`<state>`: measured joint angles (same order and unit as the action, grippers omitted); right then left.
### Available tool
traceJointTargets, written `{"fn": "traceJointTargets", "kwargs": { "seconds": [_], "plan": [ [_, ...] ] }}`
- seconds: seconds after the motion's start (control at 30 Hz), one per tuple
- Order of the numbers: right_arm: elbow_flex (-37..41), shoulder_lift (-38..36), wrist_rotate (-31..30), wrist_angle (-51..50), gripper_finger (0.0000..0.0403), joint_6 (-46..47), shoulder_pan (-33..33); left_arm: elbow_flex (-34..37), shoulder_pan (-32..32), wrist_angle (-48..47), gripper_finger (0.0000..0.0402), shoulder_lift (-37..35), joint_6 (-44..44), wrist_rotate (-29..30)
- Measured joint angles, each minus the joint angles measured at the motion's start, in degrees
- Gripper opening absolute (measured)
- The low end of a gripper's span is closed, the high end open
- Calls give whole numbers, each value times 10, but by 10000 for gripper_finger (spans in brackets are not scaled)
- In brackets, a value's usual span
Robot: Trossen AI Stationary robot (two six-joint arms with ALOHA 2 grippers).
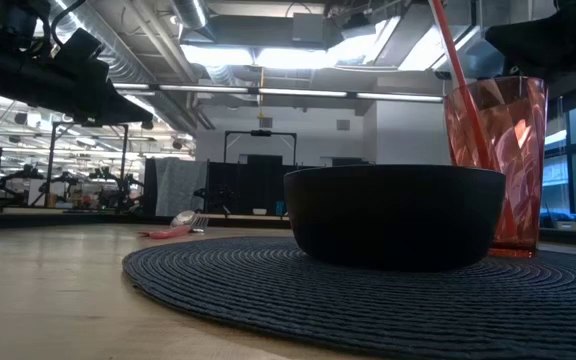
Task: Pick & Place Utensil
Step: Put the pink fork into the black bowl on the blue mat
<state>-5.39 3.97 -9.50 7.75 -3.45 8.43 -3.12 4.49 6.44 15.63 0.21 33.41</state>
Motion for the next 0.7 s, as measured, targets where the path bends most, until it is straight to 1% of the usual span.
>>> {"fn": "traceJointTargets", "kwargs": {
  "seconds": [0.37, 0.7],
  "plan": [
    [0, 0, 0, 0, 14, 0, 0, 0, 0, 0, 4, 0, -2, 0],
    [0, 0, 0, 0, 14, 0, 0, 0, 0, 2, 4, 1, -55, -3]
  ]
}}
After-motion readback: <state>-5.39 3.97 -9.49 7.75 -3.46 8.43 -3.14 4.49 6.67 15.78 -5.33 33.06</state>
